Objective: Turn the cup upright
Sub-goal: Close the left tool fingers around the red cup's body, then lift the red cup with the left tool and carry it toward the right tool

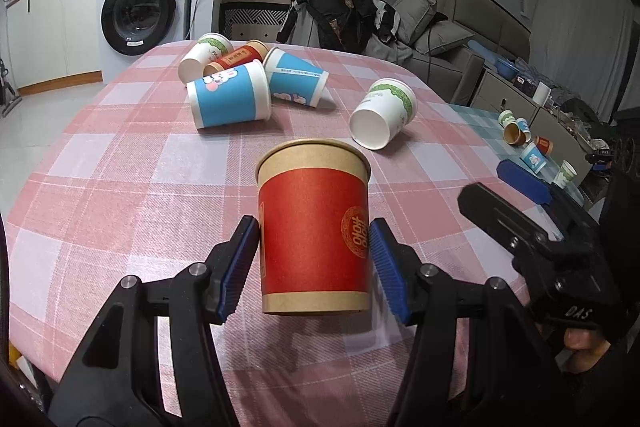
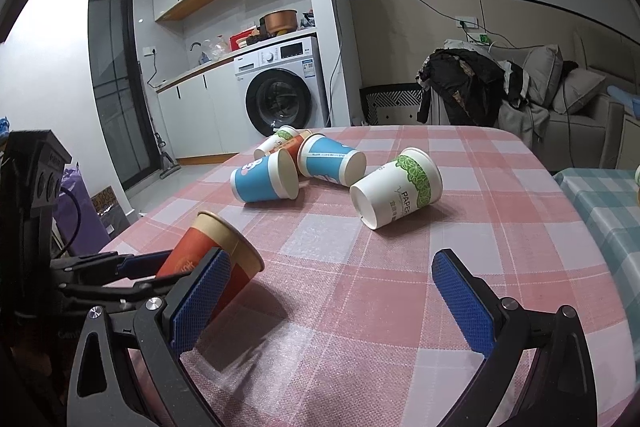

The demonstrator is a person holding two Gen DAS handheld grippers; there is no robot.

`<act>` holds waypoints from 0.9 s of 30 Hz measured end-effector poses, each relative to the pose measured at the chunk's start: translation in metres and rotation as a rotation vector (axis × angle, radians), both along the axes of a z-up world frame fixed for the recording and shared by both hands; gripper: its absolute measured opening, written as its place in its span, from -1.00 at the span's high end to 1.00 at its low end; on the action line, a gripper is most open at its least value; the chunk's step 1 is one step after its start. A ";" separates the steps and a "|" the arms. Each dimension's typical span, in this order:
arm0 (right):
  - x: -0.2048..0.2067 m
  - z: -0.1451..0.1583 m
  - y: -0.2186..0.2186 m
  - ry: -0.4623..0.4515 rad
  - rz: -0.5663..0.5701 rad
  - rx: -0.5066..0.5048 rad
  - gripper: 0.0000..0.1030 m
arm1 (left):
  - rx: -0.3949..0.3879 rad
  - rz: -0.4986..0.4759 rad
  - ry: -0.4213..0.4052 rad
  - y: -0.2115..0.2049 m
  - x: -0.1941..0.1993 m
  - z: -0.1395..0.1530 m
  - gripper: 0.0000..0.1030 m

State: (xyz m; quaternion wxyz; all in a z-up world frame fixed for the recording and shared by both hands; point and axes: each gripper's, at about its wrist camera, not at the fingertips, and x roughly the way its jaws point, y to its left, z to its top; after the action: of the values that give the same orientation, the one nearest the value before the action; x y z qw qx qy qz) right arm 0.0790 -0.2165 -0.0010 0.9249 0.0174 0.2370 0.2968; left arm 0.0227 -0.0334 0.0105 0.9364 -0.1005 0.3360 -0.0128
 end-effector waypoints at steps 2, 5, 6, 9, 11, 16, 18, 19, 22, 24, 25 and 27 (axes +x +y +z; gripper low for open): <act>0.000 0.000 0.000 -0.002 0.003 -0.004 -1.00 | -0.002 -0.004 0.004 -0.004 0.001 -0.001 -0.06; -0.001 0.000 0.000 -0.006 0.006 -0.007 -1.00 | -0.009 -0.008 0.005 -0.008 0.001 -0.002 -0.06; -0.001 0.000 0.001 -0.004 0.006 -0.006 -1.00 | -0.010 -0.012 0.005 -0.010 0.000 -0.002 -0.06; -0.001 0.000 0.001 -0.008 0.008 -0.004 -1.00 | -0.007 -0.009 0.004 -0.012 0.001 -0.003 -0.06; -0.002 0.000 0.000 -0.010 0.007 -0.001 -1.00 | -0.012 -0.010 0.009 -0.012 0.002 -0.004 -0.06; -0.003 0.001 -0.002 -0.007 0.013 0.010 -1.00 | -0.011 -0.009 0.010 -0.012 0.003 -0.006 -0.06; -0.003 0.001 -0.003 -0.006 0.014 0.011 -1.00 | -0.014 -0.011 0.012 -0.012 0.003 -0.006 -0.06; -0.003 0.001 -0.003 -0.006 0.015 0.011 -1.00 | -0.011 -0.011 0.013 -0.012 0.004 -0.007 -0.06; -0.003 0.001 -0.003 -0.006 0.017 0.011 -1.00 | -0.011 -0.015 0.020 -0.015 0.005 -0.010 -0.06; -0.003 0.001 -0.003 -0.006 0.017 0.012 -1.00 | -0.008 -0.017 0.021 -0.016 0.005 -0.012 -0.06; -0.003 0.001 -0.003 -0.005 0.016 0.013 -1.00 | -0.006 -0.017 0.021 -0.016 0.004 -0.012 -0.06; -0.003 0.001 -0.003 -0.006 0.016 0.013 -1.00 | -0.007 -0.020 0.021 -0.016 0.004 -0.013 -0.06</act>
State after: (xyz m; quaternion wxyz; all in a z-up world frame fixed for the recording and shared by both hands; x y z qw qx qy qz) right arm 0.0758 -0.2195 -0.0003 0.9230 0.0208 0.2325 0.3060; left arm 0.0264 -0.0493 -0.0021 0.9323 -0.1005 0.3468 -0.0223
